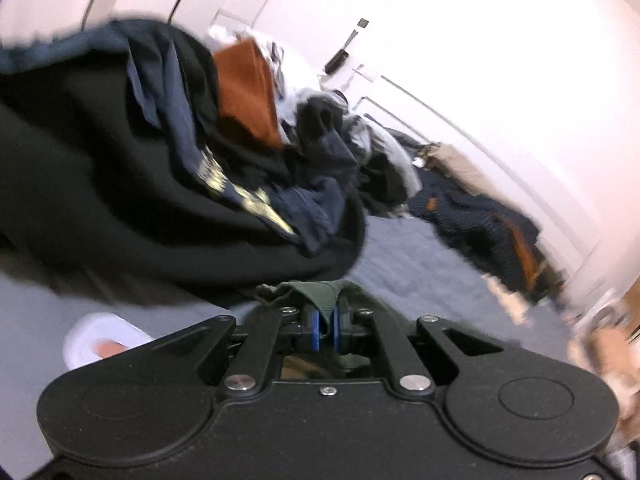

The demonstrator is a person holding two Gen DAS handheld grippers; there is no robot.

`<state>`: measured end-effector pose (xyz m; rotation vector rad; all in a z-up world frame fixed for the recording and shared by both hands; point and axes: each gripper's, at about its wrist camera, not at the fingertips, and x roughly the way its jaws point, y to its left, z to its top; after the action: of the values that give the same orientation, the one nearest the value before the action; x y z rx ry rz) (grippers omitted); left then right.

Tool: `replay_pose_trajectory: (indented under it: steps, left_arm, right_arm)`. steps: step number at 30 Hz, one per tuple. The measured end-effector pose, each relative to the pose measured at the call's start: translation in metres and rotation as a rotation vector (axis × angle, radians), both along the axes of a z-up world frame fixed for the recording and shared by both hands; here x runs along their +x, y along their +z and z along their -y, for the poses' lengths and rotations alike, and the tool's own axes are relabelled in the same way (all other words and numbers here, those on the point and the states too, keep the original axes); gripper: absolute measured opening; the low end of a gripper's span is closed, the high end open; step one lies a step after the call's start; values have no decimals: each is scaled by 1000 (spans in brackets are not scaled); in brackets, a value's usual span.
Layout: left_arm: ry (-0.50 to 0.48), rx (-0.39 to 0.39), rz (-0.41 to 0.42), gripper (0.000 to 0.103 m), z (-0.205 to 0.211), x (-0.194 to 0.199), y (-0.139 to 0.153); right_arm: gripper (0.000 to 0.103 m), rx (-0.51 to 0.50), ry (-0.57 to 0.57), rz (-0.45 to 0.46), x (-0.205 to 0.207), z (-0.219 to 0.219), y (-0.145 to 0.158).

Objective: Fold clothes

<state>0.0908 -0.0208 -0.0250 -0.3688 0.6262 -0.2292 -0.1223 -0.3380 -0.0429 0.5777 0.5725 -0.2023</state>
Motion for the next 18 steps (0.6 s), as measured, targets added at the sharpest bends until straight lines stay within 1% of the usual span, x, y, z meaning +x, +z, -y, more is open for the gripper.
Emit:
replay_pose_trajectory:
  steps: [2,6,8,9,10,11,12,15,17,18]
  left_arm:
    - [-85,119,-93,6,9,2,-8]
    - [-208,115,-218,9,6,-2,-25]
    - [-177,80,-203,21,-4,0,-13]
    - [-154,43,-174,33,-12,2,-5]
    - [-136,20,-150,43,-18,5,-2]
    - [-118,14,-145,45,-22,11,-2]
    - [-101,9,-162,45,-26,22,-5]
    - [-101,-72,-232,45,-34,49,-25]
    - [-95,-83,-262,45,-38,63,-40]
    - [-96,-67,-264,45,-36,68,-44]
  right_arm:
    - [47,4,0,-5,1,1,-1]
    - [47,8,9,-13,4,1,-4]
    - [47,8,14,-16,4,1,-4]
    - [47,9,16,-15,4,1,-3]
    - [47,12,16,-13,4,1,-3]
    - [47,15,16,-9,4,2,-2]
    - [47,19,17,-4,4,2,-1]
    - [47,23,22,8,4,2,2]
    - [47,21,27,12,4,1,3]
    - [47,18,31,11,5,-1,3]
